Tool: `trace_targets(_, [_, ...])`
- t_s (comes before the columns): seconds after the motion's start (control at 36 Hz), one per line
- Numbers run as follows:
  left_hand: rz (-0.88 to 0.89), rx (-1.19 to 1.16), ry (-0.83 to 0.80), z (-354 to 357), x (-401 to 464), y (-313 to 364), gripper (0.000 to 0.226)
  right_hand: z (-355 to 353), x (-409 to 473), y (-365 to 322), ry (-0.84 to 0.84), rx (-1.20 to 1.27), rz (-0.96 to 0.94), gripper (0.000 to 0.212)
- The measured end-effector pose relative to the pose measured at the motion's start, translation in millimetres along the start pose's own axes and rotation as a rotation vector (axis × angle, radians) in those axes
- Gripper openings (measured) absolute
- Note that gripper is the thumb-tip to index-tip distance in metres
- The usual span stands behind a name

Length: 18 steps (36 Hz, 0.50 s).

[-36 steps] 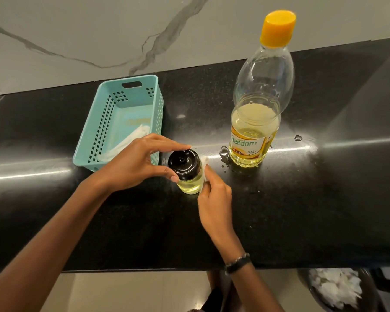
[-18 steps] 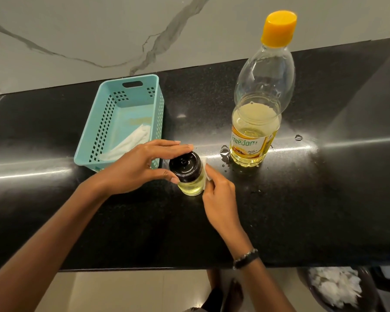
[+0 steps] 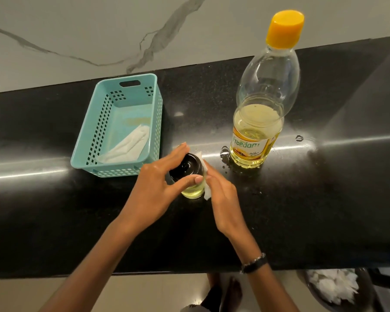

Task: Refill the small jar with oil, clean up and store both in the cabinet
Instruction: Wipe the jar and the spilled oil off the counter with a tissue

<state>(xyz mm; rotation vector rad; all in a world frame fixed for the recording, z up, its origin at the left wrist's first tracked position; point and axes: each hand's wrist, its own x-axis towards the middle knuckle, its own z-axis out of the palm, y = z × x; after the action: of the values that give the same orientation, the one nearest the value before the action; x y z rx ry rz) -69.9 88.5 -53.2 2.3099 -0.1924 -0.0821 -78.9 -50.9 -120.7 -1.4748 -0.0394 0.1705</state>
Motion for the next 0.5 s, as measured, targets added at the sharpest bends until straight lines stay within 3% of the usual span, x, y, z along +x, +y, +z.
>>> trace_targets(0.14, [0.004, -0.082, 0.005, 2, -2, -6, 0.072, 1, -16, 7, 0.022, 0.055, 0.079, 0.048])
trace_targets(0.33, [0.008, -0.155, 0.060, 13, -5, -6, 0.067, 4, -8, -8, -0.012, 0.143, -0.040, 0.057])
trace_targets(0.42, [-0.005, -0.194, 0.088, 15, -5, -9, 0.066, 2, 11, -7, -0.043, 0.115, 0.003, 0.062])
trace_targets(0.5, [-0.002, -0.214, 0.105, 19, -6, -9, 0.066, -1, 20, -2, -0.077, 0.044, 0.095, 0.051])
